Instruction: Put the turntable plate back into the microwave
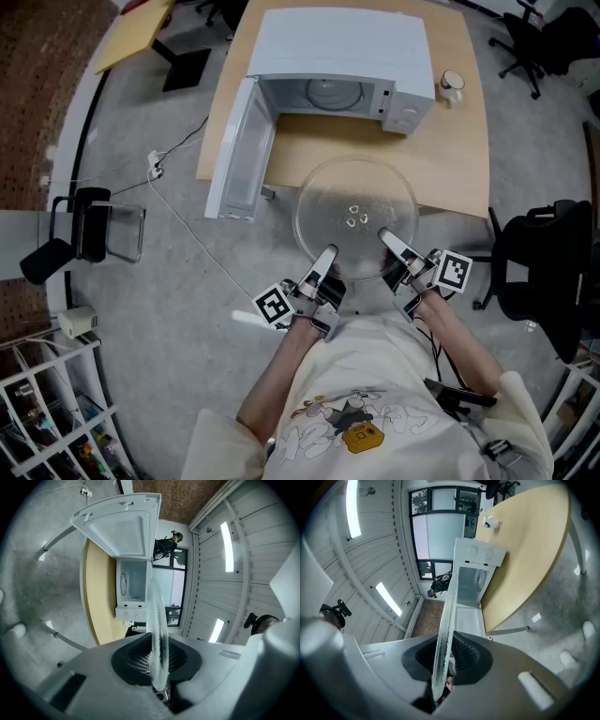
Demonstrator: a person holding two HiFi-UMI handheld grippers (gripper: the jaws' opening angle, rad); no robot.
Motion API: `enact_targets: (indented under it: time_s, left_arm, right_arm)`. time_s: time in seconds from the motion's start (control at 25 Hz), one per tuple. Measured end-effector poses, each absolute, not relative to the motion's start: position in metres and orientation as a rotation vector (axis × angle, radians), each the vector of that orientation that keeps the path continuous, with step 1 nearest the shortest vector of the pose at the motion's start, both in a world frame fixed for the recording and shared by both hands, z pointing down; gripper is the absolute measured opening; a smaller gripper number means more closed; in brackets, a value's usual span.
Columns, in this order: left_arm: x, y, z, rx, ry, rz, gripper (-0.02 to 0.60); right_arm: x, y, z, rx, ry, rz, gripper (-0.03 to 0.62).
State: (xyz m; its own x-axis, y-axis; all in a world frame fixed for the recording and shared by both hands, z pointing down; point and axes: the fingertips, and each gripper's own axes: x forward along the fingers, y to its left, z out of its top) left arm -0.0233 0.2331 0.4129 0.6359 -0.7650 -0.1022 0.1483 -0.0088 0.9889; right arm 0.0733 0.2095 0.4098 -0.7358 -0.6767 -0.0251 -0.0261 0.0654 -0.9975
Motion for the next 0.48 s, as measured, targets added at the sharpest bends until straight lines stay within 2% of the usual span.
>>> enact_targets:
  time_s: [0.48]
  left_arm:
    - [-0.048, 0.263, 0.408, 1.416, -0.58, -0.773, 0.031]
  right_arm:
    - [0.051, 0.24, 0.408, -0.701, 1.839, -1.728, 0.043]
